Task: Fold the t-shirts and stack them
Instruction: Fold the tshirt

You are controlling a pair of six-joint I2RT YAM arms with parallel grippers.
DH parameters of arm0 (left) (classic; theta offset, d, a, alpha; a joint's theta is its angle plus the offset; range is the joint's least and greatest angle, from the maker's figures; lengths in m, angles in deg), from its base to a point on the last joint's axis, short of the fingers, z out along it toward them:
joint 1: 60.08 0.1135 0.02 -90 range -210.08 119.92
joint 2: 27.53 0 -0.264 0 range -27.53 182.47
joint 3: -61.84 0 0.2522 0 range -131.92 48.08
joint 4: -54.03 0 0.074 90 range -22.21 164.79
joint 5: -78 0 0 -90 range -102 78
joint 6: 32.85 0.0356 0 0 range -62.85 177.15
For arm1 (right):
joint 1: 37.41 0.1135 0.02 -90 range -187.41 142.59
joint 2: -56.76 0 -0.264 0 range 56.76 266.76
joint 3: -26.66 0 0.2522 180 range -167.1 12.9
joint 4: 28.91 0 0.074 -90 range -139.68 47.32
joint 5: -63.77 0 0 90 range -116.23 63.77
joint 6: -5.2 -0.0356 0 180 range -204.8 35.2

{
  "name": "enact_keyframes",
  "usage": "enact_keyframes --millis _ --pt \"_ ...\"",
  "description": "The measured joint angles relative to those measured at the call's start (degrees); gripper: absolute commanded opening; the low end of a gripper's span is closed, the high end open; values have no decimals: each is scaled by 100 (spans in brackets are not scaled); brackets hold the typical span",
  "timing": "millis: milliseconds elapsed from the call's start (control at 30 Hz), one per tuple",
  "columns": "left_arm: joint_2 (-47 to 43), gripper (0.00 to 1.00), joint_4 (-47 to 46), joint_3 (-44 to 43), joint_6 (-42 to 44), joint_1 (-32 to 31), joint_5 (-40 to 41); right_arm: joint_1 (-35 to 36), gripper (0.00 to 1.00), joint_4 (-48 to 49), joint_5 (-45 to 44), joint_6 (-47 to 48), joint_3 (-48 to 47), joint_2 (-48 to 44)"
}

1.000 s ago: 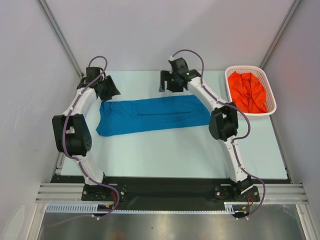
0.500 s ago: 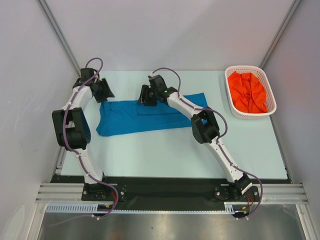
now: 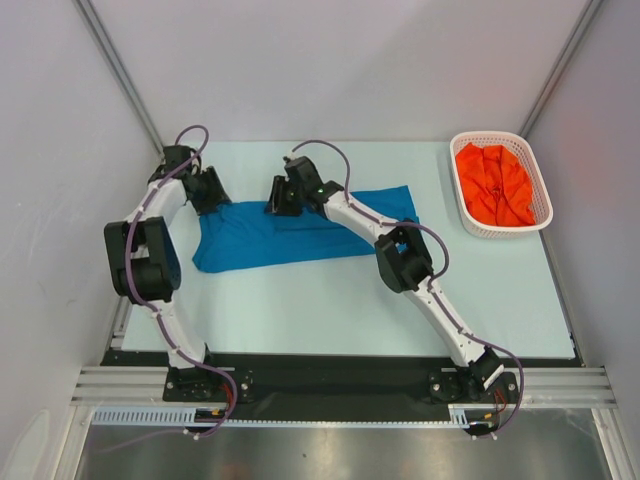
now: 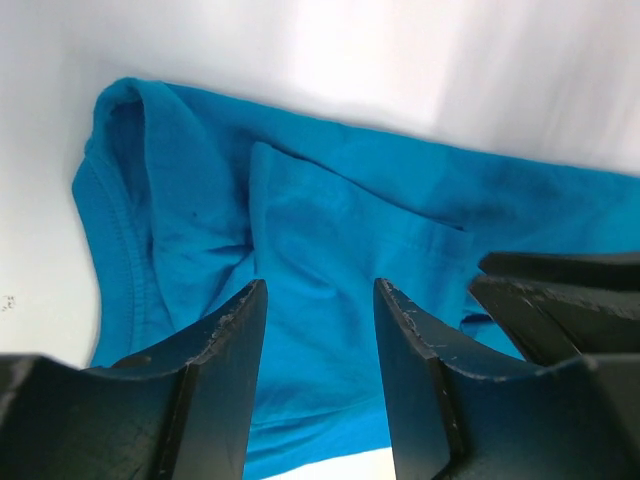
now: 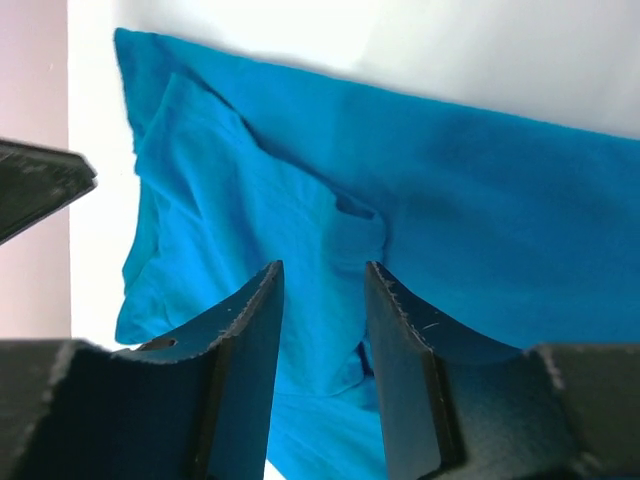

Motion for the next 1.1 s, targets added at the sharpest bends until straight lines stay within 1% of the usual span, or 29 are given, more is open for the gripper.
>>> enact_keyframes --millis 233,467,500,567,600,667,700,733,1100 --pt "-271 52 -133 205 -122 0 -168 -22 40 81 -72 -24 -162 315" --pt "-474 52 -184 367 -144 0 -236 -11 31 127 -210 -15 -195 328" --pt "-498 52 -188 393 -146 0 -236 -11 28 136 -210 -13 -195 328" --pt "-544 52 -192 446 -146 0 -243 -11 24 186 -208 -4 -195 328" --pt "-557 52 -205 476 -146 0 -243 -11 15 214 -199 -4 -195 328" --pt "-570 52 -210 525 -144 0 -240 -11 9 284 -157 -7 -195 328" --pt "-573 52 -210 549 -144 0 -243 -11 1 304 -140 -9 -197 328" --pt "-573 52 -210 566 -144 0 -240 -11 0 308 -138 -4 -203 328" --pt "-614 51 -221 640 -146 0 -186 -48 0 284 -168 20 -203 326"
